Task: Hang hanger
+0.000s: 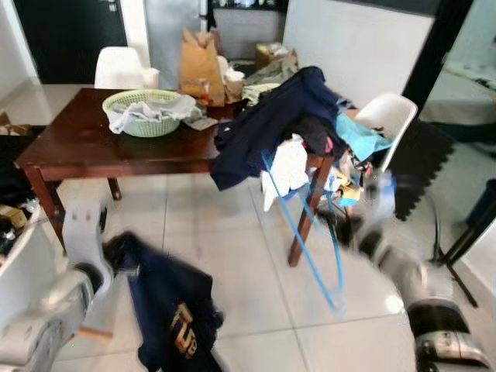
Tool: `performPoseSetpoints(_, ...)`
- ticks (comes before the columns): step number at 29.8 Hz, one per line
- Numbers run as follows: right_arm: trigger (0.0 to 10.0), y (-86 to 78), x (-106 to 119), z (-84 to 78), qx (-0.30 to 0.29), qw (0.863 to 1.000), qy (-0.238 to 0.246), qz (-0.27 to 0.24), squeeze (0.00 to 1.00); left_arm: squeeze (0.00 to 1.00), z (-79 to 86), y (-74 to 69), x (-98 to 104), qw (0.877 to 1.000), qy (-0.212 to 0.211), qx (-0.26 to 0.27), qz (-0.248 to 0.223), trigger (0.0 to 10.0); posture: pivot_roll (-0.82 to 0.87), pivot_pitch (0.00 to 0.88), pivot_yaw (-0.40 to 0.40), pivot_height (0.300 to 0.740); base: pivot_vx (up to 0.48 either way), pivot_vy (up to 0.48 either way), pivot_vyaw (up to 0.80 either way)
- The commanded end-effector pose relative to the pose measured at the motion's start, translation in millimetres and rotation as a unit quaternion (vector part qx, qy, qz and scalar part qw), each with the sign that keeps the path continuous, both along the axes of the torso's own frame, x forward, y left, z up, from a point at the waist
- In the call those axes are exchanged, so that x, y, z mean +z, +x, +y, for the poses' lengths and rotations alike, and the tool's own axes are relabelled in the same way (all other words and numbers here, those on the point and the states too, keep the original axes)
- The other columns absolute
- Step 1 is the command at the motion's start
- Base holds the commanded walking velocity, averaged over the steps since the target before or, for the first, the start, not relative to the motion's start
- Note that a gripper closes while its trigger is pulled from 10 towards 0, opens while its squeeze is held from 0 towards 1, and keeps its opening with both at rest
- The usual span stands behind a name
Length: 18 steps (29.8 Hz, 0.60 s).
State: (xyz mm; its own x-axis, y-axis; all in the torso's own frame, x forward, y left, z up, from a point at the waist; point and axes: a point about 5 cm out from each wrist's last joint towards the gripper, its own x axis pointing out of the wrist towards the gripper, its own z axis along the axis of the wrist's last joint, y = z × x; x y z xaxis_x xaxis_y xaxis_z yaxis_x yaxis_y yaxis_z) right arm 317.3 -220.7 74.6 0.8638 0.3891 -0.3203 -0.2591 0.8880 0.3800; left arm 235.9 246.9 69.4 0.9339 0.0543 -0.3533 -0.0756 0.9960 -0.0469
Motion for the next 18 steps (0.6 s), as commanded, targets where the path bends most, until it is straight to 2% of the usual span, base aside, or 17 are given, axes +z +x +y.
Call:
performPoseSetpoints(1, 10.0, -17.4, -24.5, -12.4, -0.029, 0.998, -0.028, 0.038, 0.0, 0.0, 0.4, -23.2, -31.0, 0.999, -0.001, 0.017, 0.041, 10.0, -0.02, 0.055, -0.047, 0.74, 0.0, 0.0, -0.8)
performPoseSetpoints(3, 10.0, -17.4, -24.5, -12.4, -0.029, 0.998, -0.028, 0.038, 0.0, 0.0, 0.4, -23.2, -31.0, 0.999, -0.001, 0.017, 0.041, 10.0, -0.02, 0.055, -0.047, 0.74, 0.0, 0.0, -0.8)
performPoseSetpoints(4, 10.0, -26.7, -35.2, -16.1, -0.031, 0.997, -0.049, 0.051, 0.0, 0.0, -1.4, -37.0, -42.7, 0.998, -0.005, 0.024, 0.055, 10.0, -0.03, 0.06, -0.046, 0.74, 0.0, 0.0, -0.8)
performPoseSetpoints(6, 10.0, -46.0, -54.8, -18.2, -0.027, 0.996, -0.038, 0.072, 0.0, 0.0, -7.1, -62.3, -61.8, 0.996, -0.027, 0.047, 0.068, 10.0, -0.04, 0.079, -0.046, 0.74, 0.0, 0.0, -0.8)
performPoseSetpoints(7, 10.0, -51.6, -60.3, -17.5, -0.024, 0.996, -0.031, 0.077, 0.0, 0.0, -8.5, -69.0, -65.9, 0.996, -0.032, 0.054, 0.067, 10.0, -0.04, 0.079, -0.046, 0.74, 0.0, 0.0, -0.8)
performPoseSetpoints(8, 10.0, -51.6, -60.3, -17.5, -0.024, 0.996, -0.031, 0.077, 0.0, 0.0, -8.5, -69.0, -65.9, 0.996, -0.032, 0.054, 0.067, 10.0, -0.04, 0.079, -0.046, 0.74, 0.0, 0.0, -0.8)
performPoseSetpoints(10, 10.0, -61.8, -74.1, -17.1, -0.044, 0.994, -0.012, 0.096, 0.0, 0.0, -6.3, -82.1, -77.6, 0.992, -0.053, 0.09, 0.074, 10.0, -0.04, 0.087, -0.059, 0.74, 0.0, 0.0, -0.8)
performPoseSetpoints(13, 10.0, -68.1, -80.3, -14.4, -0.058, 0.993, 0.041, 0.095, 0.0, 0.0, -1.4, -83.3, -74.8, 0.986, -0.093, 0.132, 0.03, 10.0, -0.02, 0.09, -0.066, 0.74, 0.0, 0.0, -0.8)
performPoseSetpoints(15, 10.0, -68.7, -81.0, -14.0, -0.06, 0.993, 0.045, 0.093, 0.0, 0.0, -1.1, -83.6, -75.0, 0.986, -0.095, 0.135, 0.021, 10.0, -0.02, 0.09, -0.066, 0.74, 0.0, 0.0, -0.8)
performPoseSetpoints(16, 10.0, -67.0, -79.3, -13.1, -0.054, 0.994, 0.044, 0.09, 0.0, 0.0, 0.3, -83.0, -74.9, 0.984, -0.111, 0.139, 0.014, 10.0, -0.02, 0.093, -0.068, 0.74, 0.0, 0.0, -0.8)
performPoseSetpoints(18, 10.0, -60.7, -75.3, -13.5, -0.057, 0.991, 0.068, 0.096, 0.0, 0.0, -0.4, -78.9, -74.4, 0.986, -0.115, 0.121, 0.011, 10.0, -0.02, 0.095, -0.068, 0.74, 0.0, 0.0, -0.8)
